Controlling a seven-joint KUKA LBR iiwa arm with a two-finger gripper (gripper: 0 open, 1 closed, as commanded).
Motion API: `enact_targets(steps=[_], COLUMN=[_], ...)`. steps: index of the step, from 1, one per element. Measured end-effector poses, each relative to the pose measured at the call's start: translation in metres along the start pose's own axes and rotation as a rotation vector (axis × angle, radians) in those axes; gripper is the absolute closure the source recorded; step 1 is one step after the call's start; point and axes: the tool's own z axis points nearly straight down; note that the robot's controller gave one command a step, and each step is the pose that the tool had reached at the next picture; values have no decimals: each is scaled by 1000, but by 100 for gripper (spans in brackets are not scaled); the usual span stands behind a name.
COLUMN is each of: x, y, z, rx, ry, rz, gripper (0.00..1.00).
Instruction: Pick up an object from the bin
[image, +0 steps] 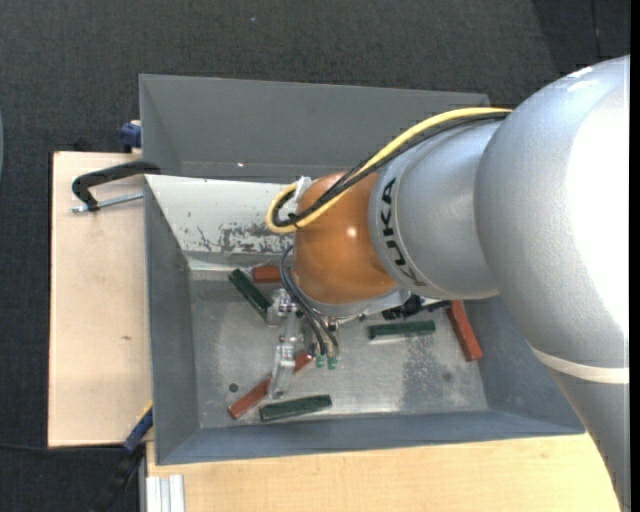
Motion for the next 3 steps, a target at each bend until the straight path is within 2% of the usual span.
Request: enact_targets(steps=[1, 2, 3], x=[5, 15, 19], y=[10, 17, 2], z=[-1, 10, 23], rx=[2, 1, 0], ry=[-3, -5, -9], rz=[-16, -124, -455], gripper=[0, 0, 100])
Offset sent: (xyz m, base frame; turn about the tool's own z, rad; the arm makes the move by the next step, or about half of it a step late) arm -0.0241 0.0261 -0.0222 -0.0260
